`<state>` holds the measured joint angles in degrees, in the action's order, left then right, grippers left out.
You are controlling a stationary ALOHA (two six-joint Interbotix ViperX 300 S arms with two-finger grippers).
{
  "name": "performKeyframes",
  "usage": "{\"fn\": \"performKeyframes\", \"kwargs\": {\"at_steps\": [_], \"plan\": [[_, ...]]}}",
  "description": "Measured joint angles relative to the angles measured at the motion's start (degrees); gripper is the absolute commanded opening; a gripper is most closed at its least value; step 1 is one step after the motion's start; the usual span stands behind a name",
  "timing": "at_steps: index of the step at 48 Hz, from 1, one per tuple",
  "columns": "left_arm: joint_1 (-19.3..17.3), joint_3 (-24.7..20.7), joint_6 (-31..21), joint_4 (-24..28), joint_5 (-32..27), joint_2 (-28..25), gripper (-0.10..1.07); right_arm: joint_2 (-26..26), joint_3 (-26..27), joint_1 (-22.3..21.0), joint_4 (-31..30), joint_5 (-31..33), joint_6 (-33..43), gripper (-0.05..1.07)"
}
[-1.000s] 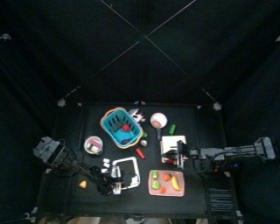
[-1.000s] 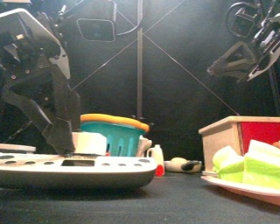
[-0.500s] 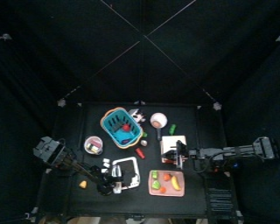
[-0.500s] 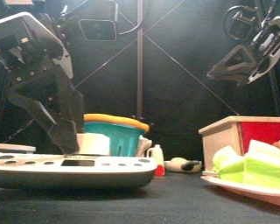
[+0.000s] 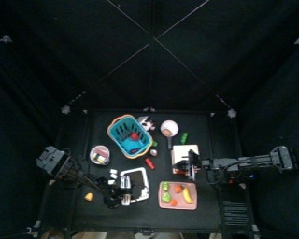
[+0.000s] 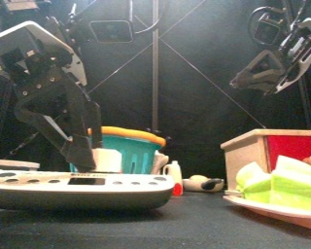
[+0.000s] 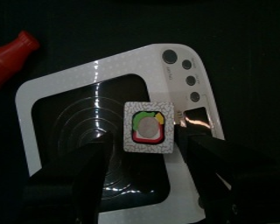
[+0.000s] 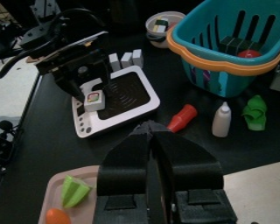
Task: Grab sushi piece
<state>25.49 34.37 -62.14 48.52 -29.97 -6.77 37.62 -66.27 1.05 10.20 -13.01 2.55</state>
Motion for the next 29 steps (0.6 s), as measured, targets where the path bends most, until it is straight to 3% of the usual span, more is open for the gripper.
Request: {"fn": "performKeyframes", "kwargs": {"at_steps": [9,16,22,29], "plan": [[0.0,0.0,-0.1,0.4,-0.6,0.0,0.76,-2.9,0.5,1.2,3.3,-0.8,4.7,0.04],[0.0,0.0,-0.4,0.5,-2.3,0.2,0.76,-8.2,2.9,4.1,4.2,-1.3,12.3,0.04],[0.4,0.0,-1.2,1.8,-6.0,0.6,0.76,-13.4,6.4,6.4,4.0,-2.5,17.3,0.05],[2.8,0.0,-4.0,6.6,-13.9,1.8,0.76,-20.7,11.3,8.3,1.9,-5.9,20.6,0.07]]}}
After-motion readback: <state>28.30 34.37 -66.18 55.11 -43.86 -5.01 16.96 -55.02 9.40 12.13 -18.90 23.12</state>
